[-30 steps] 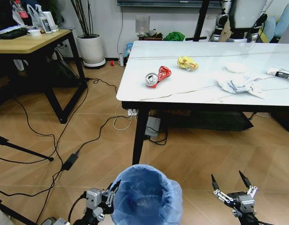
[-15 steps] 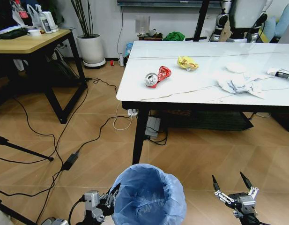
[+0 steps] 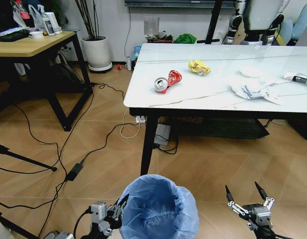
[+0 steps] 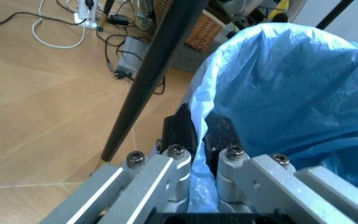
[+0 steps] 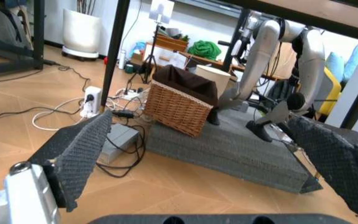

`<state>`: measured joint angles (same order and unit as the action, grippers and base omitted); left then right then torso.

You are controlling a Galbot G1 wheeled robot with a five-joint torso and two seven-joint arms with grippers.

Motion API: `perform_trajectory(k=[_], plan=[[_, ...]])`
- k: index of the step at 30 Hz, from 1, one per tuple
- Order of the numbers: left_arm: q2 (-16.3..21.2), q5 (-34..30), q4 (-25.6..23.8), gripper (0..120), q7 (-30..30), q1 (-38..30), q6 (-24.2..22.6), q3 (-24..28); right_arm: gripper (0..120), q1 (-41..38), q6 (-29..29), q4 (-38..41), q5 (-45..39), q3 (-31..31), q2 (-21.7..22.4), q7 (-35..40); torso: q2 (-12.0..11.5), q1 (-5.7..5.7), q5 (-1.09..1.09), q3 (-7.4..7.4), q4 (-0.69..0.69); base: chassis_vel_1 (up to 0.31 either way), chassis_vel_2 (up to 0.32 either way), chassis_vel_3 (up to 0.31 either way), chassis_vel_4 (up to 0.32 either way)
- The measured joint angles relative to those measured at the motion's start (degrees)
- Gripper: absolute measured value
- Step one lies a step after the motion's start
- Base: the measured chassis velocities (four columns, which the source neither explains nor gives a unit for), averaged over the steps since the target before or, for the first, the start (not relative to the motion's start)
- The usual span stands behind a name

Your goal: Pick up the trash bin and place the trash from the table into it.

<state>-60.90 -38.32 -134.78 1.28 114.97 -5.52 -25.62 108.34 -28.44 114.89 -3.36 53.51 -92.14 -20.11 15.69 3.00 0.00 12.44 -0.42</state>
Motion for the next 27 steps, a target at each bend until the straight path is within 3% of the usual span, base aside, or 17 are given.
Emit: perform_trajectory(k=[27], plan=[[0.0, -0.9, -0.3, 0, 0.6, 0.0, -0.1, 0.0, 100, 0.5, 0.0, 1.0, -0.1, 0.2, 0.0, 0.0, 6.5, 2.23, 0.00, 4.24, 0.00, 0.000, 0.000, 0.000, 0.000]])
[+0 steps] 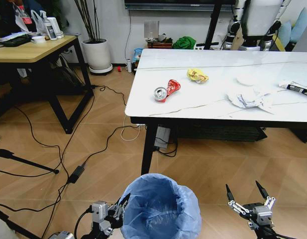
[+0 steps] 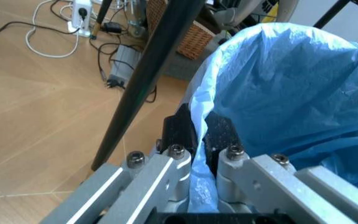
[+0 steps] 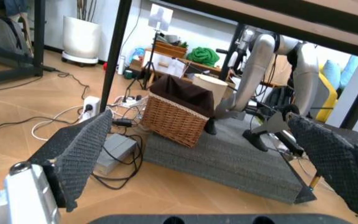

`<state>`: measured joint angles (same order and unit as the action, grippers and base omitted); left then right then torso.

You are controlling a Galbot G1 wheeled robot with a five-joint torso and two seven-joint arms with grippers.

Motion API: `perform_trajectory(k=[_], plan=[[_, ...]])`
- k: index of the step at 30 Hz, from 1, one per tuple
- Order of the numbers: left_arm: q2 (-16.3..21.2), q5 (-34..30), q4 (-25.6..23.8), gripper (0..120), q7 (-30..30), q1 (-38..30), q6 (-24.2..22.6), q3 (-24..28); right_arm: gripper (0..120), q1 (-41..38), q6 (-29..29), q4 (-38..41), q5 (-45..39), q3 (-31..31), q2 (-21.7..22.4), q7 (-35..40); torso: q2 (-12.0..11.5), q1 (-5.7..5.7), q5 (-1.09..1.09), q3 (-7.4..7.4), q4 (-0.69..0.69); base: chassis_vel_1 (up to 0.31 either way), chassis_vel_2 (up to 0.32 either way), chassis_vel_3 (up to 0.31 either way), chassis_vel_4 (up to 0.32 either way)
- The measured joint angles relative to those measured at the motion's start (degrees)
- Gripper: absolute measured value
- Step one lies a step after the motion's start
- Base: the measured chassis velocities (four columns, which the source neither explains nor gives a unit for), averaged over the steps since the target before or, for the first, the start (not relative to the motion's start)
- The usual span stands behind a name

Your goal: Pick up the trash bin and place the trash from the table into it.

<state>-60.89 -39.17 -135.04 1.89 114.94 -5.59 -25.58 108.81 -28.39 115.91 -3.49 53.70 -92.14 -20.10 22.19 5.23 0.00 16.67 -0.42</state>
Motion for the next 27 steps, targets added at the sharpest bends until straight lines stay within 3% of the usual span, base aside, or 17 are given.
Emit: perform_trajectory(k=[27], plan=[[-0.6, -0.9, 0.0, 0, -0.1, 0.2, -0.4, -0.2, 100, -0.1, 0.5, 0.8, -1.2, 0.7, 0.0, 0.0, 6.7, 2.45, 0.00, 4.23, 0.00, 0.000, 0.000, 0.000, 0.000]])
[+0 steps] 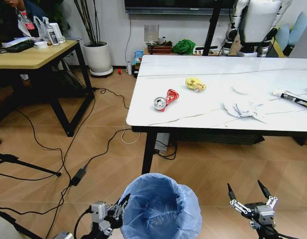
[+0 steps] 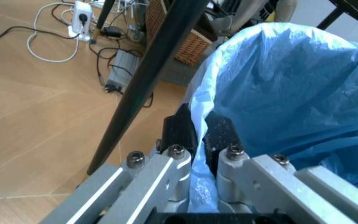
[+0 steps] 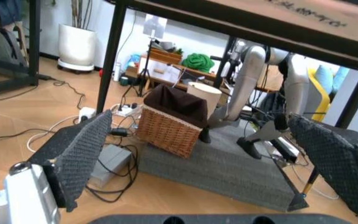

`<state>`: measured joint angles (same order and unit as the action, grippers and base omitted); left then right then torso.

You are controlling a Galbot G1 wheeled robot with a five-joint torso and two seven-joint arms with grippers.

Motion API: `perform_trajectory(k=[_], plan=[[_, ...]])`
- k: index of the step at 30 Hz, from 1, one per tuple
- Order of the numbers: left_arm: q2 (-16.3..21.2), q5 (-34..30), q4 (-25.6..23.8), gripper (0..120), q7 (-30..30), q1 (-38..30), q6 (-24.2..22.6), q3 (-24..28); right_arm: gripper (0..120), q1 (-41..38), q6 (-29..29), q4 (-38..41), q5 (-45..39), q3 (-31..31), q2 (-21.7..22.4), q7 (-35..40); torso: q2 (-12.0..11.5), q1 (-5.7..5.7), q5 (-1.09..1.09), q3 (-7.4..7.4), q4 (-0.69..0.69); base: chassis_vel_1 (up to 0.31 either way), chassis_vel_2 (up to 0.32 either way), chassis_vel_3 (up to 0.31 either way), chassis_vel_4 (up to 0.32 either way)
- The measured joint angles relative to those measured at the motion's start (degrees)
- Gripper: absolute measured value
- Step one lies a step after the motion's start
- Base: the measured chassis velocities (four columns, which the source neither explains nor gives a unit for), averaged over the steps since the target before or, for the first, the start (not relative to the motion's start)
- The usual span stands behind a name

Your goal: Pick up the trash bin and place the trash from the table into it.

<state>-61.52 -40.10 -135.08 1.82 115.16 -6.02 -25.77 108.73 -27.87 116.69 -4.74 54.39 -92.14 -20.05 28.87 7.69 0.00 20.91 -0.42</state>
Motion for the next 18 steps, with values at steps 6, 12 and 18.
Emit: perform_trajectory(k=[6, 12, 18], plan=[[-0.1, 0.0, 0.1, 0, 0.0, 0.0, -0.1, 0.3, 100, 0.2, 0.4, 0.6, -0.9, 0.5, 0.0, 0.1, 1.4, 0.57, 0.00, 0.84, 0.00, 0.000, 0.000, 0.000, 0.000], [-0.3, 0.2, 0.2, 0, 0.0, 0.2, -0.1, 0.9, 100, 0.7, 1.0, 1.9, -1.7, 0.8, 0.0, 0.5, 2.8, 1.05, 0.00, 1.71, 0.00, 0.000, 0.000, 0.000, 0.000], [-0.4, 0.2, 0.2, 0, 0.0, 0.2, -0.1, 1.0, 100, 0.8, 1.3, 2.4, -1.9, 0.9, 0.0, 0.6, 4.3, 1.69, 0.00, 2.59, 0.01, 0.000, 0.000, 0.000, 0.000]])
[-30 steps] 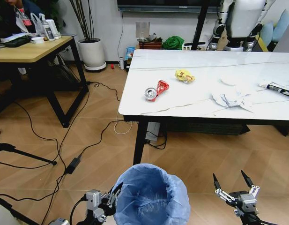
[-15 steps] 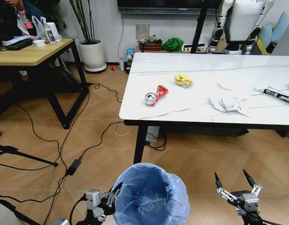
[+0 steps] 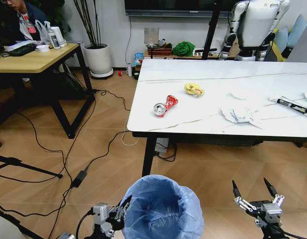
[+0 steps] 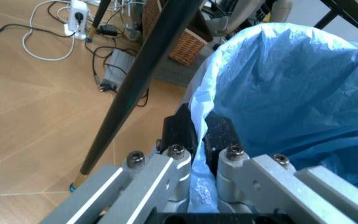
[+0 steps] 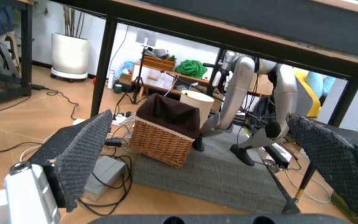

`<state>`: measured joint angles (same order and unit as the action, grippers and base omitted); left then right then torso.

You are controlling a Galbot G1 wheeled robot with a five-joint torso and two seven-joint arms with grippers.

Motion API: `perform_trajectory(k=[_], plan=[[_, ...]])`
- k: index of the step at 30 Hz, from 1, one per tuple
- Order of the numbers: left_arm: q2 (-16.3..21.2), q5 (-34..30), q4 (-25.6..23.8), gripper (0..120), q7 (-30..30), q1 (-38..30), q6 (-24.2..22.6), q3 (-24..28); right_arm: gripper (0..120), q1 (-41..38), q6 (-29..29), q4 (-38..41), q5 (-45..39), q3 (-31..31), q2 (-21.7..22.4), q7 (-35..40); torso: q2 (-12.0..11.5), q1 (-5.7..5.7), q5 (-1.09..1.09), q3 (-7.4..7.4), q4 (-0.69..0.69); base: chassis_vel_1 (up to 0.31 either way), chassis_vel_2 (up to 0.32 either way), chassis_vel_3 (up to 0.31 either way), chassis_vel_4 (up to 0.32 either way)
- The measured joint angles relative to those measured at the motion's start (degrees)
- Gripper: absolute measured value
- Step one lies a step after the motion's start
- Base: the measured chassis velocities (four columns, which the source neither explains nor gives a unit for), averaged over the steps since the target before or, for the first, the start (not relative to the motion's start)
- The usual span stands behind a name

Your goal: Pick up the trash bin and place the trash from the table into it.

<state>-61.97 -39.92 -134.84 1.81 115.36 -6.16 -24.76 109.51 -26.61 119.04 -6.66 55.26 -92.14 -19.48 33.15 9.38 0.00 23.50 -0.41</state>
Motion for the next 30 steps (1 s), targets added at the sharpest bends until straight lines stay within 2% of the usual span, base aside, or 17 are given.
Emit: perform_trajectory(k=[30], plan=[[-0.1, -0.1, 0.2, 0, -0.1, 0.0, -0.6, 0.1, 100, -0.1, -0.2, -0.3, 0.0, -0.1, 0.0, 0.0, 7.2, 2.91, 0.00, 4.28, -0.01, 0.000, 0.000, 0.000, 0.000]])
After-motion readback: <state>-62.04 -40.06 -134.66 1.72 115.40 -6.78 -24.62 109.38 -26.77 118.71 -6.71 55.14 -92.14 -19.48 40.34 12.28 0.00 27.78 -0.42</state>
